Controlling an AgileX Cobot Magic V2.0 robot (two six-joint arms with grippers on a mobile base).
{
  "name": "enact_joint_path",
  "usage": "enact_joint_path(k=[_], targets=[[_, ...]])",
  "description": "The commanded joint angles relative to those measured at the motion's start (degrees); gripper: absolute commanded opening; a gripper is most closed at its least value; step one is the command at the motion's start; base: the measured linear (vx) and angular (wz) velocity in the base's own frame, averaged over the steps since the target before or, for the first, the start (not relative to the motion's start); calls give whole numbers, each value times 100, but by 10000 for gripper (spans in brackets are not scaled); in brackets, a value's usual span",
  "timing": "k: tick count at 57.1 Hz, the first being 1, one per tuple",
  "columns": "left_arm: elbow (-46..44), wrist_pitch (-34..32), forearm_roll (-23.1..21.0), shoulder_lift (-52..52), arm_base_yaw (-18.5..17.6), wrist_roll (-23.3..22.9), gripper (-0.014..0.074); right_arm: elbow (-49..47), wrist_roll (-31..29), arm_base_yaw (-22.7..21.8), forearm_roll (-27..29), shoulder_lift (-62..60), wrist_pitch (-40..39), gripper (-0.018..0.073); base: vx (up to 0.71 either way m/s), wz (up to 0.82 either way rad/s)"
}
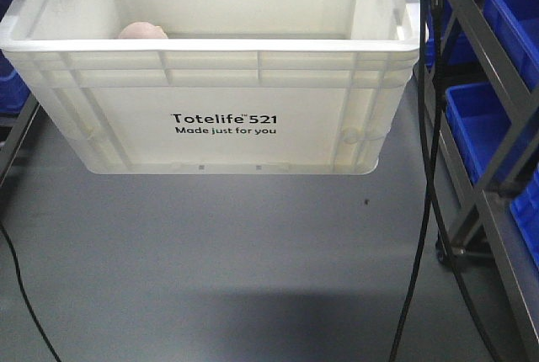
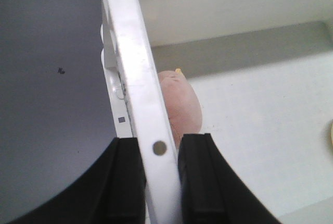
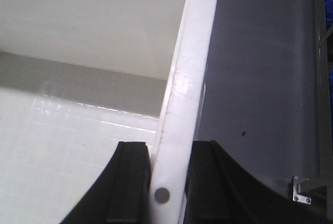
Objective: Place moving items into box and shelve
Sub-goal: 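Hold the white tote clamped with both grippers while driving along the blue-bin shelf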
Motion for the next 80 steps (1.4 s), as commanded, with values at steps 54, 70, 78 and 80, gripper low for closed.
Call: enact_joint_path(k=[54,70,78,80], targets=[[-266,-676,-175,-393,32,113,2,-240,-120,-59,-283,-406,-757,-3,59,1],[-266,-676,-175,-393,32,113,2,-240,-120,-59,-283,-406,-752,-3,50,-1],[-266,-676,-175,-393,32,113,2,-240,-120,-59,-283,-406,-752,-3,47,4],[-266,-676,-175,-393,32,113,2,-240,-120,-59,-283,-406,-752,-3,46,8]])
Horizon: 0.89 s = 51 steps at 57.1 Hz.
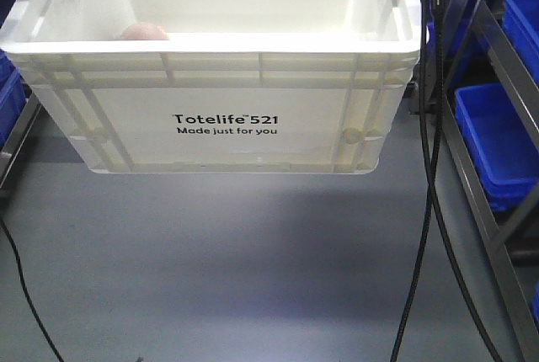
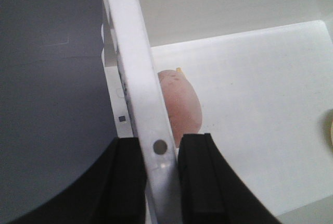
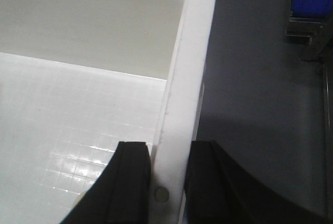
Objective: Place moving items into box and shelve
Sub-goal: 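Hold the white tote clamped with both grippers while driving along the blue-bin shelf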
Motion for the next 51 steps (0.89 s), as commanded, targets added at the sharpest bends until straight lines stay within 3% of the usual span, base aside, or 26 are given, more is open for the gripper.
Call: enact_joint_path(k=[1,30,51], targets=[[-266,-676,-176,-393,32,113,2,-240,-120,-59,-257,-406,-748,-3,46,8],[-266,-676,-176,-393,32,113,2,-240,-120,-59,-257,-406,-748,-3,43,14],[-266,-676,-176,-393,32,113,2,-240,-120,-59,-257,-406,-748,-3,32,39]])
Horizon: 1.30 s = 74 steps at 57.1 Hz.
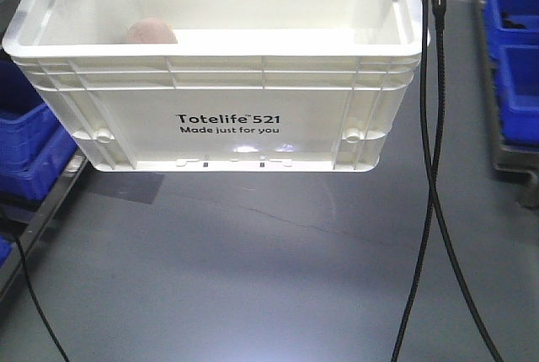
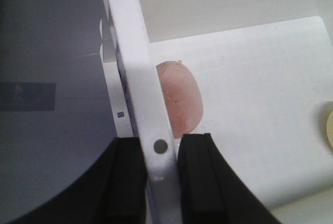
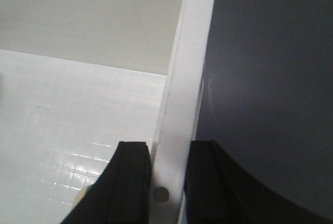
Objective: Place moving items into box and shelve
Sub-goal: 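Hold the white tote clamped with both grippers while driving along the blue-bin shelf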
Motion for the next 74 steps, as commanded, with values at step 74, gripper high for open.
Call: enact_joint_path(k=[74], targets=[[-266,-676,-138,-393,38,97,2,-240,-115,-32,-239,-406,-747,-3,2,33]])
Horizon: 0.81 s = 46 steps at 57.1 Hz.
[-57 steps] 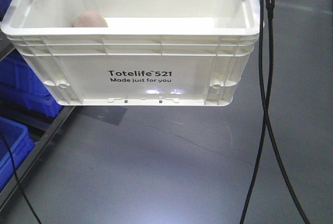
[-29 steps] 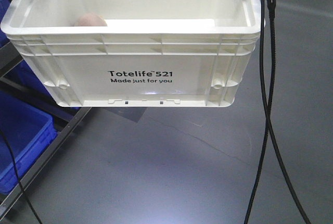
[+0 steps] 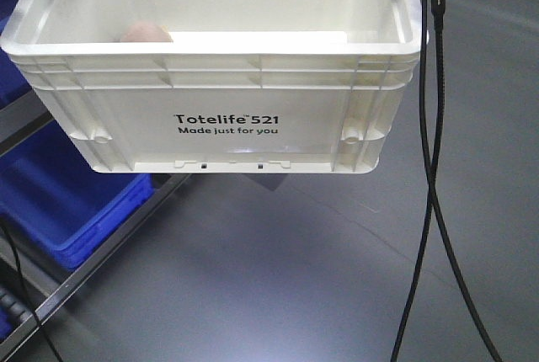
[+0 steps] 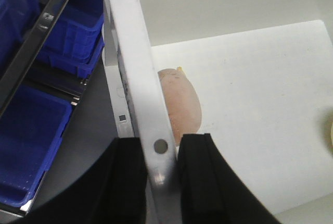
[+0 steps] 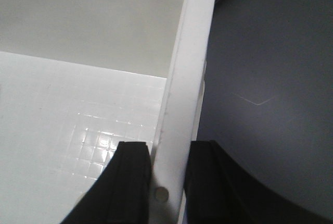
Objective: Place moving items into box and shelve
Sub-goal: 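Hold the white tote clamped with both grippers while driving along the blue-bin shelf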
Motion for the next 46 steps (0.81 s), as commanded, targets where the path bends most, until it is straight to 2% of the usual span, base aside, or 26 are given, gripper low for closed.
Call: enact_joint_path(k=[1,17,46], targets=[[-266,-659,-175,-393,32,96,2,-240,-120,-37,-277,-406,-751,-3,-2,40],[-266,-659,-175,-393,32,96,2,-240,-120,-37,-277,-406,-751,-3,-1,33],[-266,-659,-175,-393,32,96,2,-240,-120,-37,-277,-406,-751,-3,-2,17]])
